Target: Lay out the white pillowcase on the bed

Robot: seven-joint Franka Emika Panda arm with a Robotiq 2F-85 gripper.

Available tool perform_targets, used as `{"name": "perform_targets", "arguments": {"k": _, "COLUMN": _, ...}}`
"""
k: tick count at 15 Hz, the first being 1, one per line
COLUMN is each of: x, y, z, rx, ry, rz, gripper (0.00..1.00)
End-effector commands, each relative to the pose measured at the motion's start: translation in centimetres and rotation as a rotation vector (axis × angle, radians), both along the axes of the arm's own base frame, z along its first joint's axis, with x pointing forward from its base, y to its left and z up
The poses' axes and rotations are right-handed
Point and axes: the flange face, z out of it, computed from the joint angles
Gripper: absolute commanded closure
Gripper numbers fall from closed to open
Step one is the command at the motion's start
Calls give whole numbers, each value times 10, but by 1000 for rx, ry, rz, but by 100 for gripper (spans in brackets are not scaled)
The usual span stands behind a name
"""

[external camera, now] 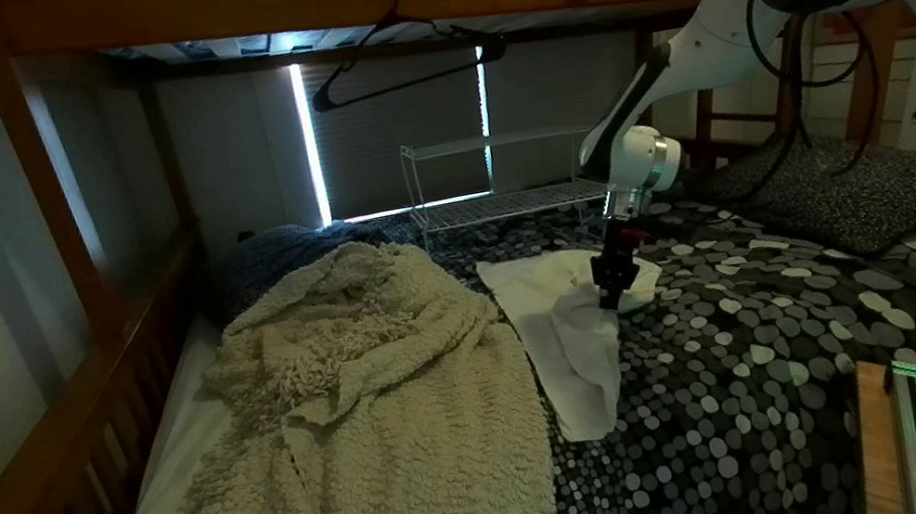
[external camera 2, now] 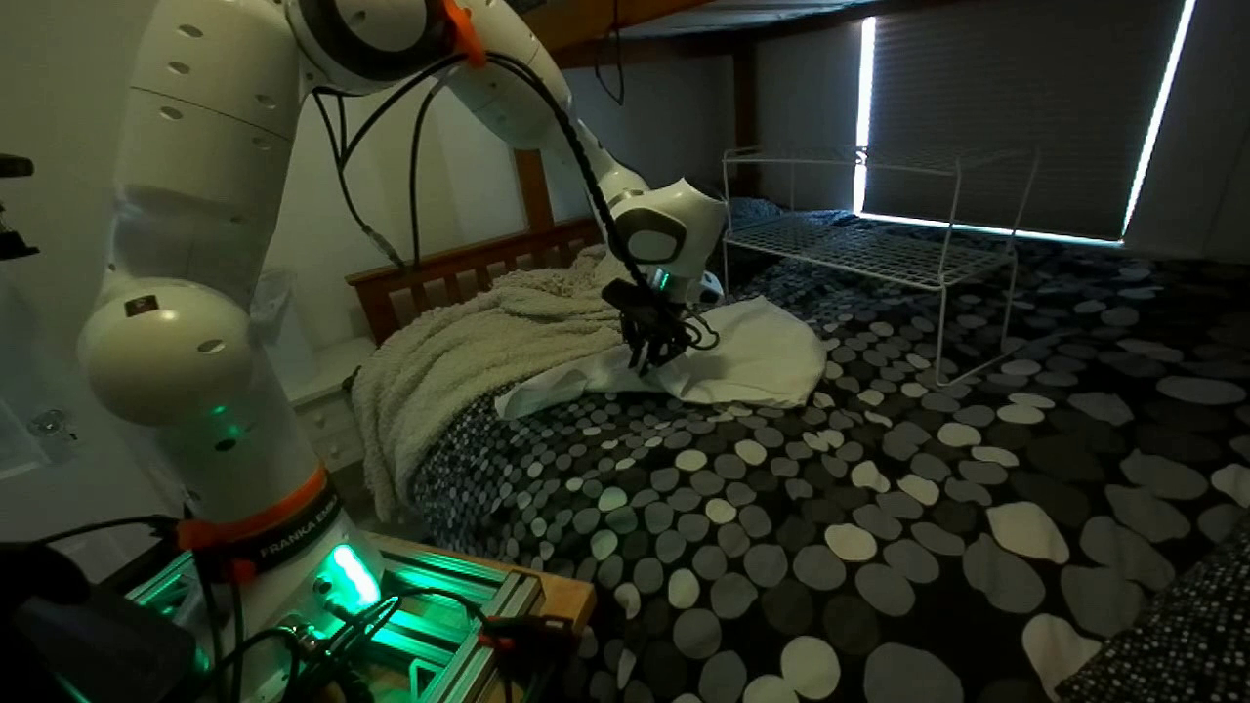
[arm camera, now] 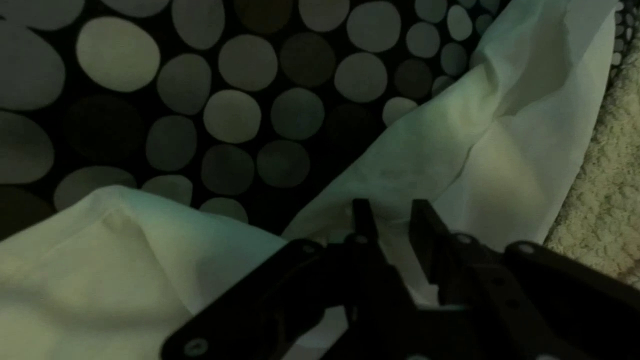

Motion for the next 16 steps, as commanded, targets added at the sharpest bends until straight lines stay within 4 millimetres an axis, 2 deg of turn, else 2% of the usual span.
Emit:
{"name": "perform_targets", "arguments": {"k": 1, "x": 1, "y": -1, "z": -3, "rx": -27, "ry": -35, "rz": 6, "gripper": 78}}
{"name": "perform_targets", "arguments": {"k": 3, "x": 3, "y": -2, "z": -4, "rx": -41, "ry": -42, "rz": 0, "gripper": 82}}
{"name": "perform_targets", "arguments": {"k": 5, "x": 4, "y": -2, "z": -5, "rx": -44, "ry": -46, "rz": -1, "gripper": 92}}
{"name": "perform_targets", "arguments": {"k": 6, "x": 5, "y": -2, "z": -5, "rx": -41, "ry": -49, "rz": 4, "gripper": 89}}
{"name": "perform_targets", "arguments": {"k": 7, "x": 5, "y": 0, "z": -5, "rx": -37, "ry": -51, "rz": 9, "gripper": 96}}
{"name": "perform_targets", "arguments": {"k": 8, "x": 6, "y": 1, "z": -6, "rx": -38, "ry": -51, "rz": 14, "gripper": 92}}
{"name": "perform_targets", "arguments": {"k": 11, "x": 7, "y": 4, "z": -6, "rx": -33, "ry": -51, "rz": 29, "gripper": 100}}
{"name": "perform_targets", "arguments": {"k": 12, "x": 5, "y": 5, "z": -4, "rx": -22, "ry": -45, "rz": 36, "gripper": 100}}
{"name": "perform_targets", "arguments": {"k": 16, "x": -15, "y": 9, "z": 4, "rx": 45, "ry": 58, "rz": 49, "gripper": 99}}
